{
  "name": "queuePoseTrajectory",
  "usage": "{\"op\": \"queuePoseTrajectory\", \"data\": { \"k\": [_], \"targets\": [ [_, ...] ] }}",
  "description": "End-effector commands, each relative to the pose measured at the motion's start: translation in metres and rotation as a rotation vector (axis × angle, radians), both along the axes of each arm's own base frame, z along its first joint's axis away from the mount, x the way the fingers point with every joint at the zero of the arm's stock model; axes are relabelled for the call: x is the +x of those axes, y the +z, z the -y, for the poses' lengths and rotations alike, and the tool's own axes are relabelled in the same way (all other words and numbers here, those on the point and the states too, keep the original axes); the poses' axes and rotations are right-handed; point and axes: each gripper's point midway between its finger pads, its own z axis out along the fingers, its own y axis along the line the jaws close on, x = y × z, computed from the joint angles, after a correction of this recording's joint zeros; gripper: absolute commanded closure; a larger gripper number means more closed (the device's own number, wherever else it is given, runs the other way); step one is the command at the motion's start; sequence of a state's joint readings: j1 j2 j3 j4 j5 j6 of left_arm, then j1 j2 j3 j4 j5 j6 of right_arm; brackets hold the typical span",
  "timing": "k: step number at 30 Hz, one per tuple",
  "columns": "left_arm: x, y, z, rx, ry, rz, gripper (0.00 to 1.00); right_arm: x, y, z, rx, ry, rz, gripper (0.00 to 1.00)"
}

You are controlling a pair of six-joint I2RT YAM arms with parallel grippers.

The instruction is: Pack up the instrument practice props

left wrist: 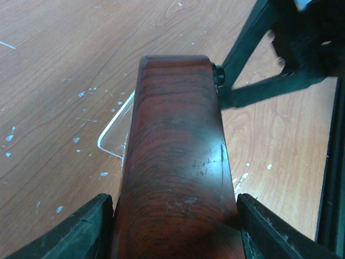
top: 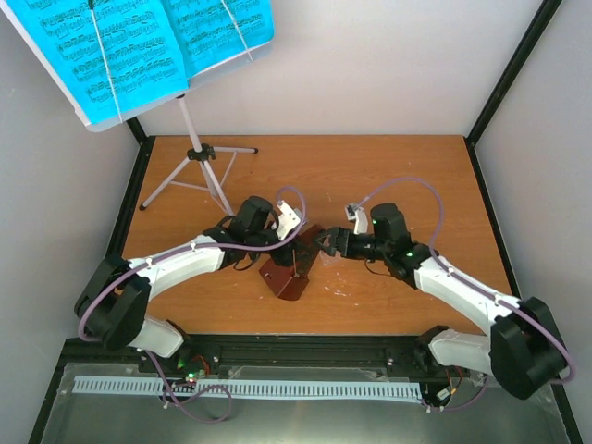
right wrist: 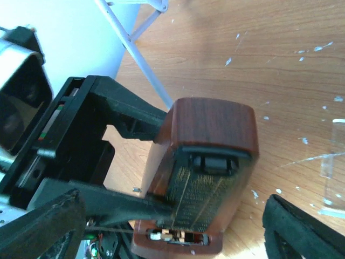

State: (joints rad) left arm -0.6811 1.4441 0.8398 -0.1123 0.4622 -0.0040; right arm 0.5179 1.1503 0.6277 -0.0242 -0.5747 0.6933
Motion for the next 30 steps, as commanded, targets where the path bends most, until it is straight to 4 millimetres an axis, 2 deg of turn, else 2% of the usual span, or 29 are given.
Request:
{"op": "queuePoseTrajectory", "data": {
  "k": [1, 10, 14, 17, 20, 21, 26, 30],
  "targets": [
    [-0.005, 0.045, 0.017, -0.144, -0.067, 0.083, 0.57, 0.016, 0.003, -0.017, -0.035, -0.011, 0.068, 0.15],
    [-0.014, 0.052, 0.018, -0.184, -0.105, 0.083, 0.58, 0.029, -0.001, -0.028, -0.057, 0.006, 0.079, 0.36],
    [-0.013, 0.048, 0.019, -0.177, -0.101, 0.073, 0.57, 0.026, -0.004, -0.034, -0.043, 0.039, 0.063, 0.46],
    [-0.011, 0.048, 0.019, -0.177, -0.089, 0.072, 0.55, 0.023, -0.006, -0.036, -0.047, 0.059, 0.068, 0.6],
    [-0.005, 0.05, 0.017, -0.174, -0.051, 0.081, 0.4, 0.021, -0.007, -0.034, -0.073, 0.052, 0.092, 0.72],
    [-0.002, 0.051, 0.015, -0.171, -0.029, 0.089, 0.34, 0.021, -0.007, -0.031, -0.085, 0.043, 0.104, 0.73],
    [0.012, 0.063, 0.003, -0.177, 0.091, 0.145, 0.1, 0.022, -0.002, -0.016, -0.186, -0.021, 0.206, 0.77],
    [0.017, 0.085, -0.007, -0.217, 0.163, 0.193, 0.01, 0.018, 0.007, -0.002, -0.271, -0.073, 0.285, 0.78]
  ]
}}
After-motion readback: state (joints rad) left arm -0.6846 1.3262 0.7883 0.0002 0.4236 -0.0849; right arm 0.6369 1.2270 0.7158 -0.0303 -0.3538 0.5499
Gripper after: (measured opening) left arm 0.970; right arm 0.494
